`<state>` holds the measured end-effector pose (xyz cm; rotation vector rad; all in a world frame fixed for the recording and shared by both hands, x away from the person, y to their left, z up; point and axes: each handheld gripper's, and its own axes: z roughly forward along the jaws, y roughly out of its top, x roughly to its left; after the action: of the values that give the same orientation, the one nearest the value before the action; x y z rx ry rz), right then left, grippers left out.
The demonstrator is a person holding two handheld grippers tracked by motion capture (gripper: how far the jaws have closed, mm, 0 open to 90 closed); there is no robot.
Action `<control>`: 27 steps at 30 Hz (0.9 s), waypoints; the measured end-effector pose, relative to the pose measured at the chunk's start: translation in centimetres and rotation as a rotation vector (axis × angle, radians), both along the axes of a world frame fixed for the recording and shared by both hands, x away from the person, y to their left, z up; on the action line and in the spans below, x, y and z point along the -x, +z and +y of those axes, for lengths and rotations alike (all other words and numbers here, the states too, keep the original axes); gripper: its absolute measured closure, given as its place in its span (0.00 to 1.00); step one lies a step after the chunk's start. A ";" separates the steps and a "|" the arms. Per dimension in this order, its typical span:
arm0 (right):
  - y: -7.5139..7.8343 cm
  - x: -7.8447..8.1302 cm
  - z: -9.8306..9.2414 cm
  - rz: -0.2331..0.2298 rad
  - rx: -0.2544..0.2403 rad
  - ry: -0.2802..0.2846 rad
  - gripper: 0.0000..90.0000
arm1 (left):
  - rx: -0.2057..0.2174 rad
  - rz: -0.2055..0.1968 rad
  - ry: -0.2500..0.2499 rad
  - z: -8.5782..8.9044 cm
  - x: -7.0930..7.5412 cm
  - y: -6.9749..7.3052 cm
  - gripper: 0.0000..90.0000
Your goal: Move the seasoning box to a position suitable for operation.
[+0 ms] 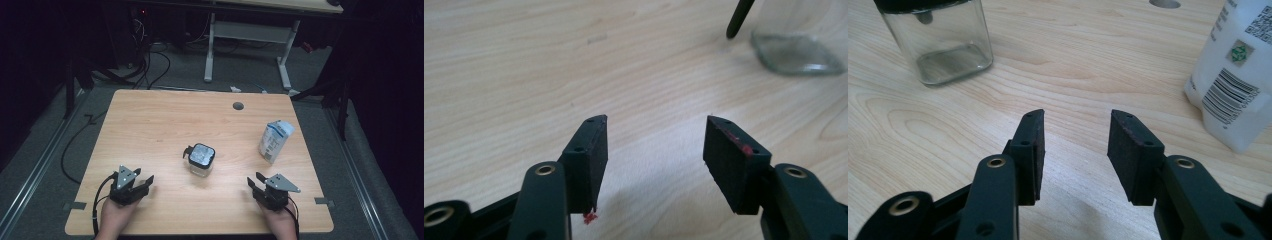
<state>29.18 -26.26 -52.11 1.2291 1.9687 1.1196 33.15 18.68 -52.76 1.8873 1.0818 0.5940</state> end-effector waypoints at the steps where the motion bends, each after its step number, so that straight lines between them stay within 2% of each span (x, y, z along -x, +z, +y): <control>1: 0.0 0.0 -0.1 0.003 0.000 -0.002 0.64 | -0.002 -0.003 -0.007 -0.2 0.0 0.0 0.48; 4: 0.0 0.2 -0.2 0.000 0.003 -0.003 0.62 | -0.034 -0.013 -0.037 -0.6 0.0 0.0 0.46; 9: 0.6 0.3 -0.1 -0.018 -0.041 0.005 0.59 | -0.024 -0.059 -0.053 -0.7 0.6 0.6 0.48; 14: 1.1 -0.3 0.5 -0.033 -0.045 0.038 0.58 | -0.036 -0.045 -0.054 -1.0 0.6 0.9 0.51; 16: 1.6 -1.4 0.8 -0.045 -0.041 0.039 0.58 | -0.030 -0.035 -0.068 -0.9 0.5 1.1 0.51; 19: 1.9 -1.9 1.2 -0.042 -0.023 0.029 0.58 | -0.006 -0.019 -0.075 -0.8 0.8 0.9 0.51; 21: 1.7 -1.6 1.3 -0.044 -0.026 0.016 0.59 | -0.008 -0.017 -0.067 -0.8 1.4 0.5 0.49; 24: 1.3 -1.3 1.3 -0.032 -0.038 0.016 0.59 | -0.004 -0.025 -0.068 -0.8 2.2 0.6 0.51; 25: 0.9 -0.9 1.3 -0.023 -0.027 0.014 0.60 | 0.008 -0.045 -0.072 -0.9 2.6 0.8 0.52; 27: 0.7 -0.6 1.2 -0.009 -0.019 0.008 0.61 | 0.021 -0.051 -0.068 -1.0 2.7 0.9 0.52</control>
<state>29.82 -25.06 -51.40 1.2247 1.9620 1.1481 30.41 17.68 -51.88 1.8732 0.9833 0.5865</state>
